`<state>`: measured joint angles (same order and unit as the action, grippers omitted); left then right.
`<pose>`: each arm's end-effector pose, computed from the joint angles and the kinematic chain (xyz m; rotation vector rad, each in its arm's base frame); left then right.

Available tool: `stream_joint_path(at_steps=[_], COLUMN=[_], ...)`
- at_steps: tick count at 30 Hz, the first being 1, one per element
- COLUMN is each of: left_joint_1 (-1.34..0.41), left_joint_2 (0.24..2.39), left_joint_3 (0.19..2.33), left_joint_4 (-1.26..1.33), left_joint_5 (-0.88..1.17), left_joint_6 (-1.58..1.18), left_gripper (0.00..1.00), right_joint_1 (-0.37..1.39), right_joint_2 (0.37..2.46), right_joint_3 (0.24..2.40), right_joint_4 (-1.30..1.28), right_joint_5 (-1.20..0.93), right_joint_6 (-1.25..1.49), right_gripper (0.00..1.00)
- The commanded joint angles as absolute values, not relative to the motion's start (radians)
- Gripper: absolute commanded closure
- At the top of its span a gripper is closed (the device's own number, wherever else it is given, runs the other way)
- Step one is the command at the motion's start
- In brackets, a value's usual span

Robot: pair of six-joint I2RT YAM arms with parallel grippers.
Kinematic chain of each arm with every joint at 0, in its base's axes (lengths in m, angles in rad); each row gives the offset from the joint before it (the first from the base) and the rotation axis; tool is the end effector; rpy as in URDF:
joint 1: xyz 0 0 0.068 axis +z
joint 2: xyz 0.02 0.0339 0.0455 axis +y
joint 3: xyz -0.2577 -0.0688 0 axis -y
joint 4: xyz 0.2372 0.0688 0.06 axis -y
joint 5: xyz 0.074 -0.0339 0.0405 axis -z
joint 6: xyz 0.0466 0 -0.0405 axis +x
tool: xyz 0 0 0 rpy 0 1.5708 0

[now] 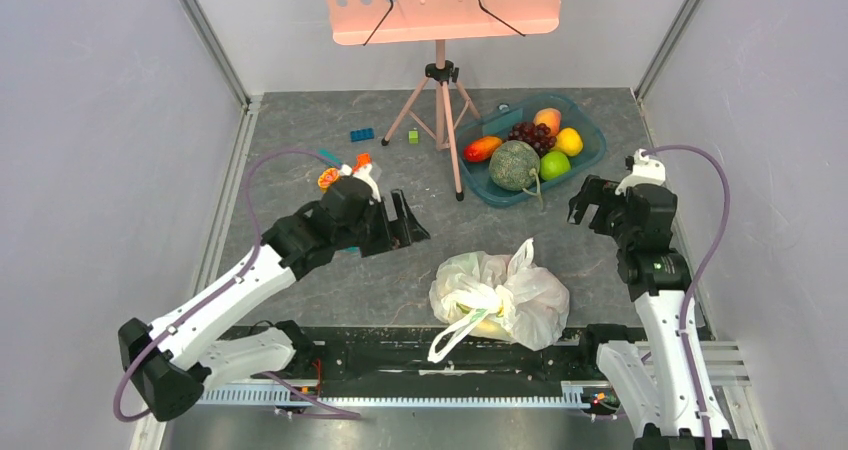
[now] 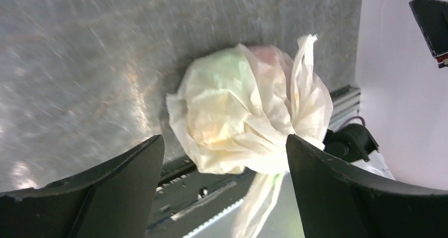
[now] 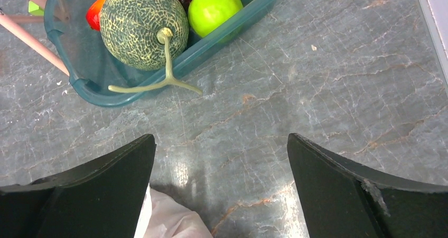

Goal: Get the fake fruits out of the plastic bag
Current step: Move the plastic bag to the center of the board.

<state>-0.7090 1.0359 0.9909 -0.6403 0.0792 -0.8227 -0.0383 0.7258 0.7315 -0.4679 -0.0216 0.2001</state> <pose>0.1658 -0.1470 0.3082 -0.0920 2.4149 -0.8631 0.1720 -0.0056 0.2921 0.2285 2.0222 0.1237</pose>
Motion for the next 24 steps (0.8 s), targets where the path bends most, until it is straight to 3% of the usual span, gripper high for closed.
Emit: stream_joint_path(at_steps=[1, 11, 24], left_joint_1=[-0.844, -1.176, -1.300], left_joint_2=[1.042, 1.194, 1.304], left_joint_3=[0.955, 0.995, 1.086], left_joint_4=[-0.503, -0.461, -0.523], left_joint_5=[0.031, -0.224, -0.251], left_joint_6=[-1.109, -1.440, -1.550], left_gripper=[0.09, 0.07, 0.05], right_joint_1=[-0.038, -0.038, -0.038], right_joint_2=[0.694, 0.673, 0.654], right_joint_3=[0.740, 0.724, 0.729], right_joint_4=[-0.515, -0.532, -0.556], right_joint_5=[-0.030, -0.020, -0.006], right_joint_6=[0.218, 0.237, 0.228], right_gripper=[0.01, 0.01, 0.01])
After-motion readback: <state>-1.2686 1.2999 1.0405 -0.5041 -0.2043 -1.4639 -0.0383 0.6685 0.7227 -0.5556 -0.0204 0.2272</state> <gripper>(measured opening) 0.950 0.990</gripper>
